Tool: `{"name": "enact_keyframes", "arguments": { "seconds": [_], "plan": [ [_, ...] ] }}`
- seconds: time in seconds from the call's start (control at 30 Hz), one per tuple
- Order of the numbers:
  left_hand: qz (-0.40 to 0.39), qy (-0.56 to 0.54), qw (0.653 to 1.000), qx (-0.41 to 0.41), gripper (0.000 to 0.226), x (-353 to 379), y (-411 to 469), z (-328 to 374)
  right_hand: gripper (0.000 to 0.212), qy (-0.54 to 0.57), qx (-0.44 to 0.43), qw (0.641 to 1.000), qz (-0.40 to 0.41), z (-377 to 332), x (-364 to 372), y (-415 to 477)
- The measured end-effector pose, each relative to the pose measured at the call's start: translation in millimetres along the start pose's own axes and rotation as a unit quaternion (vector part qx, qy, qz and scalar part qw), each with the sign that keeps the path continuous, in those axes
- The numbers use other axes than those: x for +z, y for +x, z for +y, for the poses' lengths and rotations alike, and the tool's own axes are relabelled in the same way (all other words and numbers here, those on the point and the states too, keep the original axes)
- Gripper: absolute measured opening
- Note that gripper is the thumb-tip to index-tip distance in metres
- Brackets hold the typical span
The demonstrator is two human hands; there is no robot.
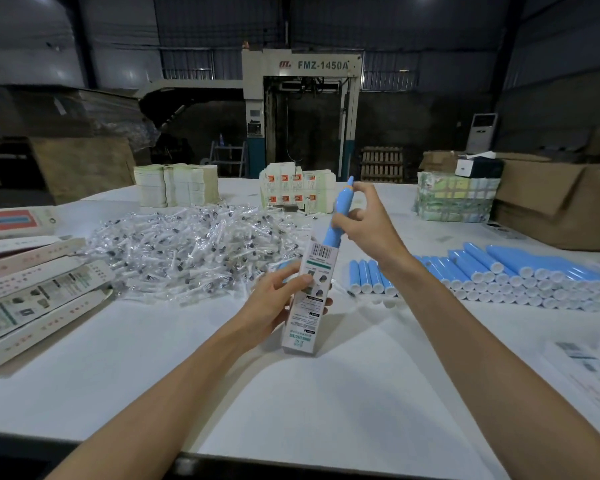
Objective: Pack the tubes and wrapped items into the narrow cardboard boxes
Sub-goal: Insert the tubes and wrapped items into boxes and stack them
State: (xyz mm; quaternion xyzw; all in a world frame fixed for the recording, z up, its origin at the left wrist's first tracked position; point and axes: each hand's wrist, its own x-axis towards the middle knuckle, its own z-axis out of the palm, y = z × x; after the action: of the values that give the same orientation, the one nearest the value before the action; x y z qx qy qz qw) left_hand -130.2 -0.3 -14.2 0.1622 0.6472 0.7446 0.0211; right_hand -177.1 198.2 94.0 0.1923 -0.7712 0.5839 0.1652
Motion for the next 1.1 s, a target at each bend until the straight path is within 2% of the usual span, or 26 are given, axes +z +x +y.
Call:
{"name": "enact_keyframes", "arguments": {
  "seconds": [0.13, 0.33, 0.4, 0.5, 0.57, 0.6, 0.67, 0.77, 0.83, 0.9, 0.97, 1.1],
  "plan": [
    [-0.001, -0.006, 1.000, -0.001, 0.035, 0.4, 1.1, 0.2, 0.027, -0.034, 0.036, 0.998, -0.040, 2.2, 3.1, 2.6],
    [0.049, 0.001, 0.999, 0.010, 0.031, -0.4, 0.8, -0.5, 0.019, -0.144, -0.010, 0.986, -0.083, 16.8, 14.8, -8.6],
    [0.074, 0.020, 0.997, 0.017, 0.028, -1.4, 0.7, 0.4, 0.018, -0.119, -0.015, 0.991, -0.057, 24.6, 19.2, -12.2],
    [0.124, 0.011, 0.992, 0.035, 0.027, -8.6, -0.2, 7.3, 0.011, -0.060, -0.015, 0.997, 0.054, 38.2, 18.5, -14.3],
    [0.170, -0.006, 0.984, 0.051, 0.027, -17.3, -0.9, 13.2, 0.014, -0.083, -0.008, 0.992, 0.093, 51.1, 17.8, -10.7],
    [0.190, -0.013, 0.980, 0.058, 0.026, -21.5, -1.2, 15.4, 0.016, -0.123, -0.004, 0.989, 0.083, 58.0, 19.7, -8.7],
    [0.218, -0.026, 0.973, 0.069, 0.026, -25.8, -0.7, 17.8, 0.022, -0.265, -0.013, 0.964, 0.024, 71.1, 29.1, -6.2],
    [0.236, -0.032, 0.969, 0.071, 0.025, -25.3, -0.2, 17.0, 0.029, -0.497, -0.046, 0.863, -0.074, 87.3, 53.5, -10.0],
    [0.239, -0.034, 0.968, 0.069, 0.025, -24.5, 0.0, 15.3, 0.033, -0.584, -0.051, 0.802, -0.110, 93.9, 66.9, -15.0],
    [0.237, -0.039, 0.968, 0.067, 0.026, -24.1, 0.3, 14.7, 0.035, -0.634, -0.042, 0.762, -0.125, 99.7, 75.8, -17.2],
    [0.228, -0.048, 0.970, 0.068, 0.025, -24.2, 0.7, 13.7, 0.038, -0.655, -0.035, 0.744, -0.128, 105.2, 81.7, -18.2],
    [0.204, -0.074, 0.974, 0.057, 0.026, -23.0, 0.7, 11.5, 0.045, -0.645, -0.041, 0.754, -0.114, 115.4, 87.3, -26.3]
  ]
}}
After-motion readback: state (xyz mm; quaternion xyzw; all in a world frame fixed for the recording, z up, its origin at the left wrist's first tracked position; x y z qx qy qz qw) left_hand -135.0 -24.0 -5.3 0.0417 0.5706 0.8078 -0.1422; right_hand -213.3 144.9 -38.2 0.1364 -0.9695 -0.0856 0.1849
